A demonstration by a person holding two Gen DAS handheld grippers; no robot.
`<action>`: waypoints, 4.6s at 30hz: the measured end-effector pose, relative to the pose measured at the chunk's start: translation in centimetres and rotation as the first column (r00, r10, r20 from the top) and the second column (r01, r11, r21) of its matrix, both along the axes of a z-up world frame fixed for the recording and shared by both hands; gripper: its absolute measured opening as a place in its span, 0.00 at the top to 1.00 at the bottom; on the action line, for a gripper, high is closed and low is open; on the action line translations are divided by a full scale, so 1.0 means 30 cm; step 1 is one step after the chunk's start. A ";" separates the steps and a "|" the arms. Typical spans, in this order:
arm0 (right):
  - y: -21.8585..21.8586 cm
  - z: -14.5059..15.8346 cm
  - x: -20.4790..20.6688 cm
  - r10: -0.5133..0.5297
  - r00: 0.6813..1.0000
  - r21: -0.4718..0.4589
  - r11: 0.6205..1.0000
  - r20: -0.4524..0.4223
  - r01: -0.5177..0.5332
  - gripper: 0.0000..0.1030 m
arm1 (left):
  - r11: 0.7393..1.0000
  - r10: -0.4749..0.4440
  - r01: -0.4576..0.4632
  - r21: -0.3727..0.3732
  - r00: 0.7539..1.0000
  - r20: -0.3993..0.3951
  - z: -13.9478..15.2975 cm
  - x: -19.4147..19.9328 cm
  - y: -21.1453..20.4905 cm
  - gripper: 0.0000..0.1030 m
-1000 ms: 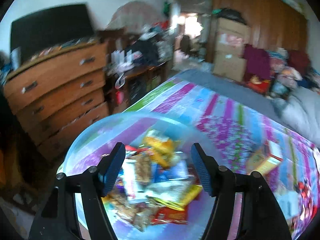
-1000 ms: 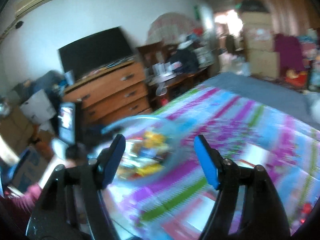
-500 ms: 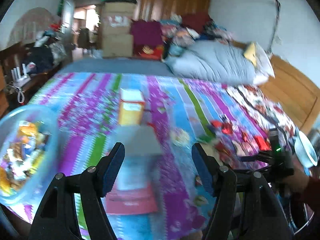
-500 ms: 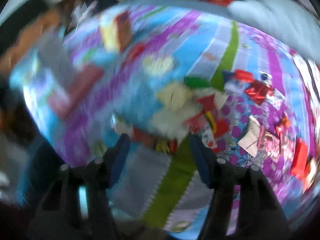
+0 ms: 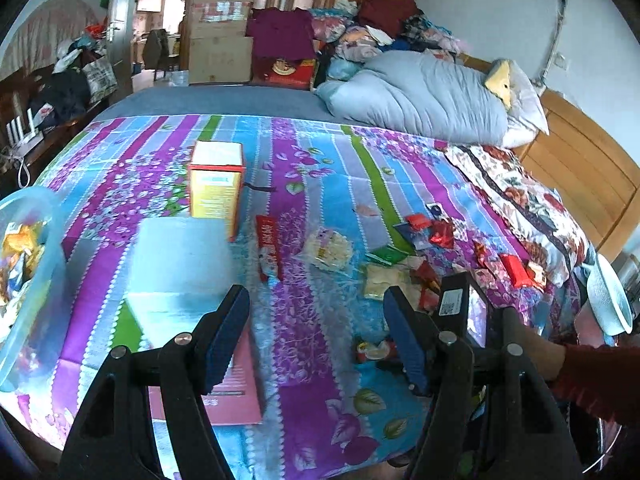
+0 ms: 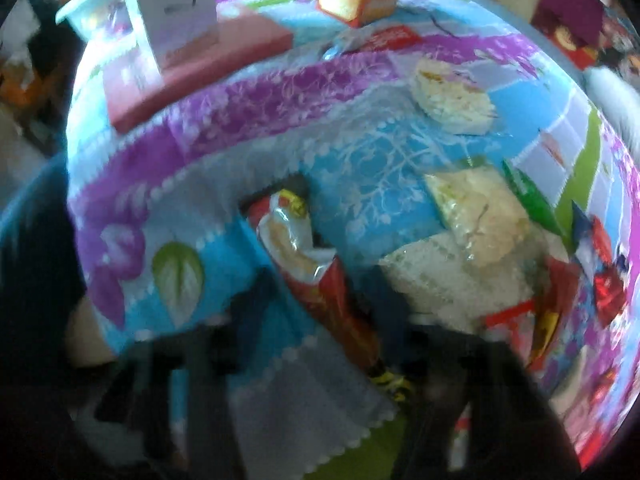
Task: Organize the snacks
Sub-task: 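Move both grippers back to the snacks on the bedspread, then grasp the red candy stick packet with the right gripper while the left approaches a beige packet, then grasp the beige bread packet with the left gripper and lift it, then carry the beige packet and the red candy stick over the clear bowl, then open both grippers to drop the packets into the bowl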
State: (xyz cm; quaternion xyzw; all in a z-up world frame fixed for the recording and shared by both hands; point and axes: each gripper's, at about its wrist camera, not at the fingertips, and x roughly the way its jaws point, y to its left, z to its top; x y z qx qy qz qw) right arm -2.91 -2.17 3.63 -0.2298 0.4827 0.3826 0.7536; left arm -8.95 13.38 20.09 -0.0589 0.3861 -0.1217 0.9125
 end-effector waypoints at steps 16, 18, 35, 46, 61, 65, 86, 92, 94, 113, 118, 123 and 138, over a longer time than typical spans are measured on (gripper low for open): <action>-0.643 0.160 -0.046 -0.577 0.772 0.401 0.662 -0.268 0.634 0.77 | 0.977 -0.175 0.145 -0.154 0.964 -0.200 -0.354 0.286 -0.332 0.31; -0.679 0.139 -0.046 -0.592 0.754 0.390 0.646 -0.286 0.656 0.77 | 0.971 -0.209 0.177 -0.158 0.952 -0.223 -0.427 0.340 -0.389 0.31; -0.725 0.077 -0.018 -0.578 0.736 0.413 0.609 -0.352 0.677 0.77 | 0.968 -0.243 0.252 0.011 0.944 -0.224 -0.627 0.471 -0.534 0.17; -0.710 0.118 -0.026 -0.589 0.741 0.427 0.608 -0.323 0.670 0.77 | 0.974 -0.220 0.227 0.017 0.955 -0.200 -0.587 0.455 -0.513 0.35; -0.585 0.349 0.017 -0.576 0.803 0.474 0.669 -0.156 0.572 0.77 | 0.996 -0.089 0.088 0.018 0.993 0.079 -0.115 0.308 -0.367 0.35; -0.520 0.459 0.051 -0.555 0.827 0.506 0.690 -0.091 0.519 0.77 | 1.000 -0.024 0.024 0.004 0.987 0.158 0.032 0.256 -0.262 0.35; 0.302 1.004 0.165 -0.216 0.965 0.618 0.782 0.149 0.079 0.77 | 0.908 0.394 -0.419 -0.009 0.846 0.359 0.436 -0.006 0.573 0.35; 0.622 1.092 0.159 -0.082 0.981 0.600 0.799 0.176 -0.041 0.77 | 0.833 0.524 -0.553 -0.023 0.775 0.354 0.457 -0.080 0.854 0.35; 0.717 1.102 0.155 -0.039 0.985 0.594 0.801 0.167 -0.069 0.77 | 0.805 0.565 -0.592 -0.030 0.750 0.345 0.449 -0.107 0.949 0.35; 1.305 0.953 0.126 0.194 0.981 0.429 0.887 -0.012 -0.171 0.77 | 0.672 0.727 -0.740 -0.001 0.660 0.192 0.211 -0.151 1.320 0.35; 1.355 0.903 0.117 0.211 0.977 0.399 0.899 -0.035 -0.180 0.77 | 0.675 0.724 -0.737 0.027 0.669 0.167 0.169 -0.123 1.333 0.35; 1.384 0.889 0.112 0.219 0.975 0.385 0.904 -0.038 -0.188 0.77 | 0.673 0.727 -0.739 0.032 0.670 0.151 0.146 -0.112 1.341 0.35; 1.412 0.858 0.123 0.219 0.975 0.379 0.906 -0.044 -0.186 0.77 | 0.675 0.727 -0.737 0.034 0.672 0.144 0.138 -0.101 1.342 0.35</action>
